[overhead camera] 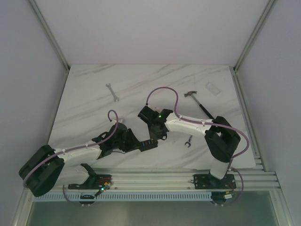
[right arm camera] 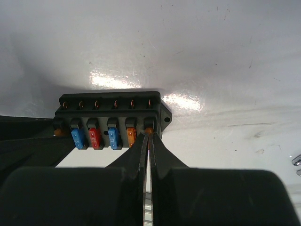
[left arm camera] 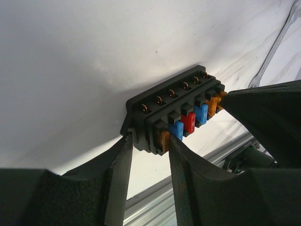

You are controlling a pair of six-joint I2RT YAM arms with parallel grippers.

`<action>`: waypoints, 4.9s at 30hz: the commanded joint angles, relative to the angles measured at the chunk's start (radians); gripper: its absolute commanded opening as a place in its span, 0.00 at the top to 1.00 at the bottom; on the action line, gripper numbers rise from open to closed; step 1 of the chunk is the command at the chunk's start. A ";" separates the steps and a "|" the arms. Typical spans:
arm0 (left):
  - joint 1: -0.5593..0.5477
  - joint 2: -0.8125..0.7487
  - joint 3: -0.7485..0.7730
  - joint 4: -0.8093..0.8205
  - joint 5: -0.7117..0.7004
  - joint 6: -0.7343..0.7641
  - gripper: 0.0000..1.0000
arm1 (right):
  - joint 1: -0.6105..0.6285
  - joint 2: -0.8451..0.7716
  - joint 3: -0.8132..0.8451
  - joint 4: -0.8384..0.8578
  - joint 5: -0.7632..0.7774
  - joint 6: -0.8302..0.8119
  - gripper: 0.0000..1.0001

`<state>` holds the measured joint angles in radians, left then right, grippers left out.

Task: Snap on the fuse box
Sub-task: Install the fuse at the fuse box base.

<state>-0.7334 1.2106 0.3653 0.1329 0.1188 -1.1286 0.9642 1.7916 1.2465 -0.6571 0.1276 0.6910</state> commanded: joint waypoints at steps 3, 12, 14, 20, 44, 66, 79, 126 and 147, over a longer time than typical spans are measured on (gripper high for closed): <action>-0.012 0.020 -0.002 0.017 0.002 -0.010 0.54 | 0.022 0.159 -0.085 -0.012 -0.032 0.017 1.00; -0.012 0.019 -0.008 0.017 0.002 -0.011 0.54 | 0.021 0.211 -0.134 -0.031 -0.008 0.006 1.00; -0.012 0.015 -0.012 0.017 0.001 -0.012 0.54 | 0.021 0.220 -0.151 -0.039 0.004 0.004 1.00; -0.012 0.002 -0.027 0.017 -0.004 -0.018 0.54 | 0.020 0.231 -0.205 -0.046 0.008 -0.007 1.00; -0.012 0.007 -0.024 0.016 -0.008 -0.020 0.54 | 0.023 0.365 -0.194 -0.101 0.013 -0.087 1.00; -0.008 -0.028 -0.015 0.019 -0.011 -0.022 0.54 | 0.026 0.110 0.069 -0.120 0.029 -0.105 1.00; -0.008 -0.038 -0.012 0.017 -0.001 -0.016 0.51 | 0.011 -0.019 0.124 -0.142 0.030 -0.027 0.81; -0.008 -0.023 -0.032 0.020 0.000 -0.010 0.48 | 0.008 0.157 0.040 -0.147 -0.065 -0.033 1.00; -0.007 0.018 0.005 -0.004 -0.023 0.028 0.49 | 0.019 -0.030 0.090 -0.091 0.044 -0.032 0.76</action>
<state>-0.7399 1.2015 0.3435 0.1505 0.1173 -1.1358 0.9710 1.8496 1.3582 -0.7937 0.1242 0.6502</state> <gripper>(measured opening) 0.516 0.168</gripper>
